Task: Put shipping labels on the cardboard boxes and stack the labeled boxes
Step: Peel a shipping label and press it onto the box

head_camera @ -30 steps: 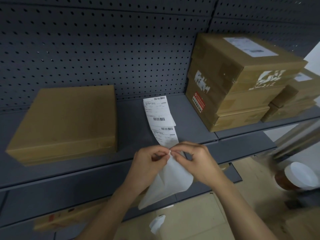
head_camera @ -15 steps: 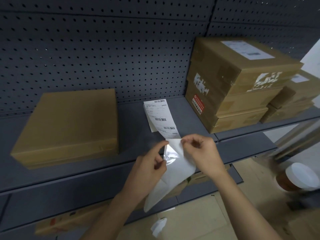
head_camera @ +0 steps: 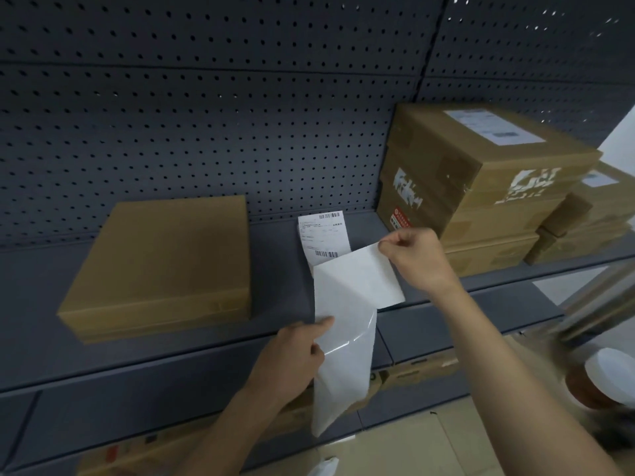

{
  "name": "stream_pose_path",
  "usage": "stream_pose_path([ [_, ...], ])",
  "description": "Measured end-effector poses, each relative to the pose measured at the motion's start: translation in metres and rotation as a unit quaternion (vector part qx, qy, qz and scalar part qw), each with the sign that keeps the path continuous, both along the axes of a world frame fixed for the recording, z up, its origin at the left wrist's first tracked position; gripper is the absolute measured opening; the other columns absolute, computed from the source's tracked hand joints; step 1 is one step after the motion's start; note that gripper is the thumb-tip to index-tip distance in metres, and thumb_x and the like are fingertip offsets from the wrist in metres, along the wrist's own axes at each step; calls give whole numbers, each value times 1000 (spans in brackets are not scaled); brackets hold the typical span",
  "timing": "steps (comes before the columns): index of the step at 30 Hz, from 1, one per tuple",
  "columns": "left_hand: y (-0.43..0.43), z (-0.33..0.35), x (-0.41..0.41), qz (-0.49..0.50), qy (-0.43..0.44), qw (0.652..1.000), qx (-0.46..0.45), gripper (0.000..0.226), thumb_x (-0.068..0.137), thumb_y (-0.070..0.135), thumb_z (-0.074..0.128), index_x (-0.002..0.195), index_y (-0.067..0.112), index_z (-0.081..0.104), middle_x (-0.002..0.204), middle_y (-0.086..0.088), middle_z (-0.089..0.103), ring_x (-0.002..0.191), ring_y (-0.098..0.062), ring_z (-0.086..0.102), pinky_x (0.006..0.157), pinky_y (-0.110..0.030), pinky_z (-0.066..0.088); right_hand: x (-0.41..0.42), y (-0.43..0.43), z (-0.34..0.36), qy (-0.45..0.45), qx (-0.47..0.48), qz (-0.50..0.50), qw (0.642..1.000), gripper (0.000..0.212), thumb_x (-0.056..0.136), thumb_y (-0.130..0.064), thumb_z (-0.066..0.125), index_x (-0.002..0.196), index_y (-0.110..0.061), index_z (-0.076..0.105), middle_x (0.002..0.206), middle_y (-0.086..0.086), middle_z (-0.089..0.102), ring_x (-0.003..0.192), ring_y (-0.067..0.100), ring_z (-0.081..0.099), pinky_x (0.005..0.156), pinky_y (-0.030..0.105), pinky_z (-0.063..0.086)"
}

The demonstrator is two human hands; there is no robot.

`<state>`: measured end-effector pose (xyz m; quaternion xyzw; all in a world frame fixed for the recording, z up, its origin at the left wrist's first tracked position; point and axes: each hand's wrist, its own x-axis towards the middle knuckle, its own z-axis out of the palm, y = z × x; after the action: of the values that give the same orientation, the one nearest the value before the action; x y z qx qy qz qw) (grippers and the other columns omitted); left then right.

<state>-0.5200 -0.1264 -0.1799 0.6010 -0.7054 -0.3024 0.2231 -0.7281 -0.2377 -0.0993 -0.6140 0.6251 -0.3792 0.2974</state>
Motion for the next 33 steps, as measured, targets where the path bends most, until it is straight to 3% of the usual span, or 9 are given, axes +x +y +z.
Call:
stream_pose_path([
  [3, 3, -6, 3, 1, -11, 1000, 11, 54, 98, 17, 48, 146, 39, 40, 101, -3, 54, 87, -17, 57, 72, -25, 45, 1, -4, 7, 8, -7, -12, 1000, 16, 85, -17, 70, 69, -19, 70, 66, -10, 65, 65, 6, 56, 63, 23, 44],
  [6, 6, -11, 5, -5, -10, 999, 49, 53, 97, 17, 48, 147, 35, 41, 127, -5, 60, 107, -21, 59, 89, -30, 50, 1, -5, 17, 40, -29, -27, 998, 14, 87, -18, 68, 75, -12, 72, 69, -12, 64, 61, -1, 55, 58, 15, 36],
  [9, 6, -12, 8, -19, -22, 997, 69, 54, 96, 18, 49, 147, 33, 41, 133, -1, 58, 113, -21, 59, 97, -35, 51, 0, -5, 24, 53, -47, -35, 997, 14, 89, -20, 66, 78, -13, 71, 74, -9, 65, 59, 5, 51, 40, 10, 32],
  [13, 7, -16, 10, -30, -48, 995, 80, 53, 98, 20, 48, 148, 32, 39, 128, -10, 60, 111, -28, 60, 92, -38, 52, 0, -7, 27, 53, -75, -60, 994, 15, 87, -20, 67, 75, -14, 71, 72, -7, 66, 69, 10, 57, 57, 18, 39],
  [20, 6, -15, 14, -39, -36, 991, 119, 55, 96, 20, 47, 149, 31, 38, 130, -6, 60, 112, -25, 60, 91, -33, 50, -7, -7, 39, 61, -89, -105, 989, 18, 87, -20, 64, 70, -16, 67, 75, 0, 68, 80, 18, 59, 59, 23, 38],
  [23, 8, -12, 14, -43, -34, 990, 127, 56, 94, 20, 47, 148, 31, 39, 129, -6, 60, 114, -25, 59, 92, -34, 49, -12, -5, 47, 60, -97, -125, 986, 18, 88, -22, 63, 71, -18, 68, 75, -4, 67, 83, 19, 60, 69, 22, 38],
  [28, 7, -9, 14, -38, -19, 993, 106, 57, 91, 16, 46, 144, 37, 44, 87, 2, 60, 86, -20, 61, 67, -26, 41, -6, 3, 58, 27, -150, -131, 980, 15, 88, -22, 62, 77, -17, 70, 72, -11, 65, 80, 14, 61, 71, 25, 43],
  [33, 7, 0, 15, -57, -58, 994, 70, 57, 96, 25, 49, 149, 40, 34, 123, -8, 62, 112, -25, 58, 85, -32, 47, 9, 11, 63, -4, -190, -94, 977, 12, 88, -20, 62, 80, -22, 70, 75, -16, 67, 79, 7, 63, 76, 24, 49],
])
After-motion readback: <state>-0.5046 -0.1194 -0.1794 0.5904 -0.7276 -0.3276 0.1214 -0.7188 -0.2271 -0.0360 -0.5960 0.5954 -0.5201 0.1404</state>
